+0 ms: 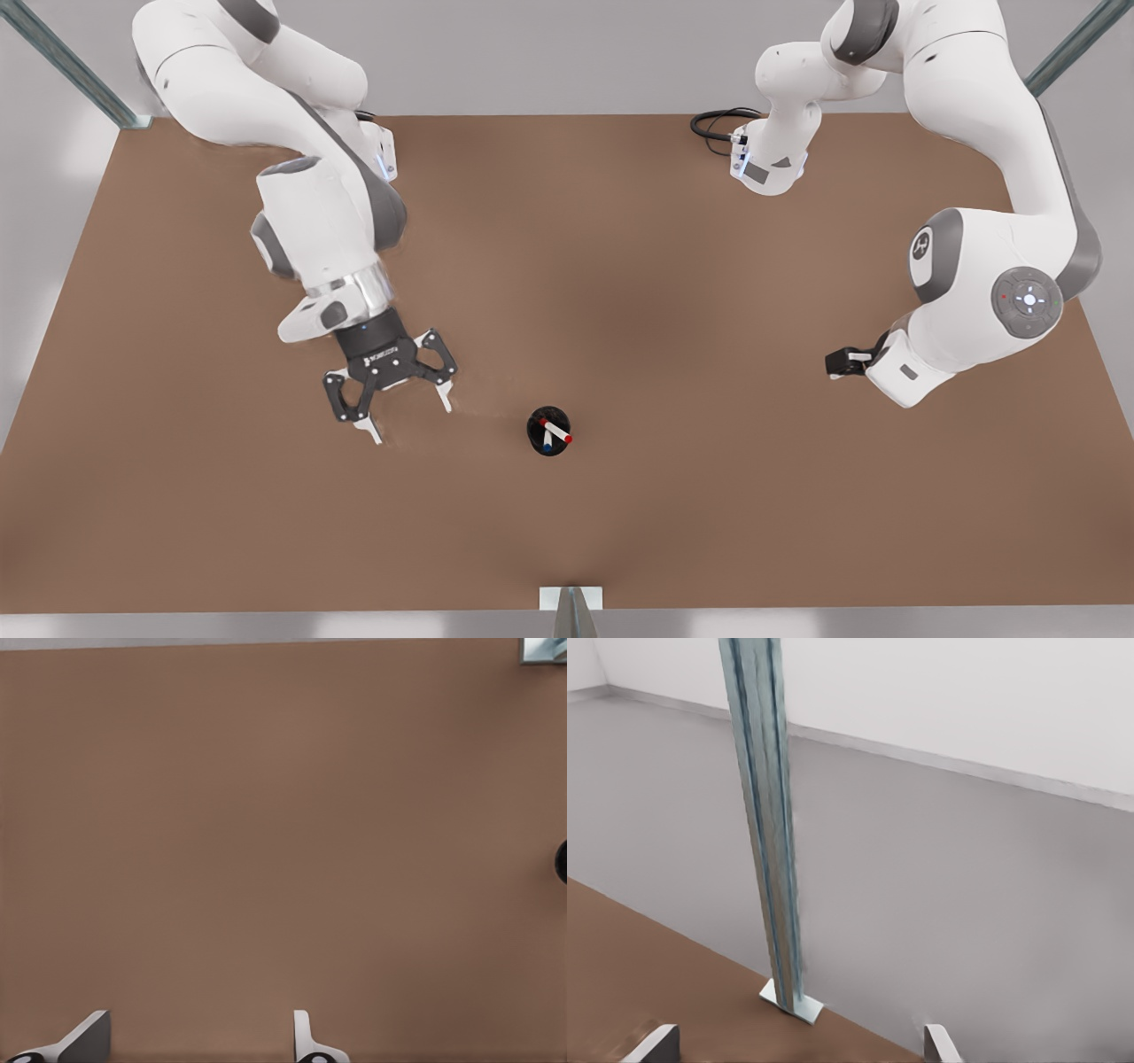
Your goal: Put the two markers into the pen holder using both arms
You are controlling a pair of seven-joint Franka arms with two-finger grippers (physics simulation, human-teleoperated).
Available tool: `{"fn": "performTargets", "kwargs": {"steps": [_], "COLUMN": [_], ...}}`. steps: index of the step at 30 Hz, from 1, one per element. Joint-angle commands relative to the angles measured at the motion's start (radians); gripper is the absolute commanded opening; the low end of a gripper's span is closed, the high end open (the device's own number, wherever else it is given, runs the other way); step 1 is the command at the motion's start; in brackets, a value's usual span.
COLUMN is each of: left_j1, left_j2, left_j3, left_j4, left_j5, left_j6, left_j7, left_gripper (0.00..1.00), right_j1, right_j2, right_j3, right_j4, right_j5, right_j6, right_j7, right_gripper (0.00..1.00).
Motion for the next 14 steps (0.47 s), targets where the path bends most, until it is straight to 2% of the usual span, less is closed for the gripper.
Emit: {"fn": "performTargets", "kwargs": {"steps": [1, 2, 4, 5, 6, 7, 10, 12, 14], "left_j1": [-0.003, 0.0, 0.002, 0.0, -0.001, 0.0, -0.004, -0.006, -0.006], "left_j2": [-0.001, -0.003, -0.001, -0.001, -0.001, -0.001, 0.0, 0.0, 0.0], "left_j3": [0.0, 0.0, -0.001, 0.0, 0.0, 0.0, -0.001, -0.001, -0.003], "left_j4": [0.0, 0.0, -0.001, 0.0, 0.0, 0.002, 0.004, 0.004, 0.004], "left_j5": [0.008, 0.008, 0.01, 0.01, 0.012, 0.013, 0.015, 0.015, 0.013], "left_j6": [-0.009, -0.009, -0.007, -0.007, -0.007, -0.006, -0.007, -0.006, -0.006], "left_j7": [-0.004, -0.004, -0.01, -0.01, -0.013, -0.011, -0.007, -0.008, -0.008], "left_gripper": [1.0, 1.0, 1.0, 1.0, 1.0, 1.0, 1.0, 1.0, 1.0], "right_j1": [0.36, 0.386, 0.283, 0.281, 0.281, 0.281, 0.283, 0.29, 0.286], "right_j2": [-0.189, -0.169, -0.175, -0.112, -0.026, -0.011, -0.049, -0.048, -0.044], "right_j3": [-0.553, -0.685, -0.673, -0.674, -0.693, -0.694, -0.676, -0.685, -0.685], "right_j4": [-0.034, -0.045, -0.08, 0.013, 0.185, 0.21, 0.141, 0.136, 0.133], "right_j5": [0.491, 0.565, 0.559, 0.567, 0.596, 0.602, 0.602, 0.605, 0.6], "right_j6": [-0.643, -0.713, -0.798, -0.874, -0.991, -1.017, -0.997, -0.914, -0.91], "right_j7": [-0.149, -0.204, -0.275, -0.316, -0.319, -0.318, -0.266, -0.264, -0.235], "right_gripper": [1.0, 1.0, 1.0, 1.0, 1.0, 1.0, 1.0, 1.0, 1.0]}}
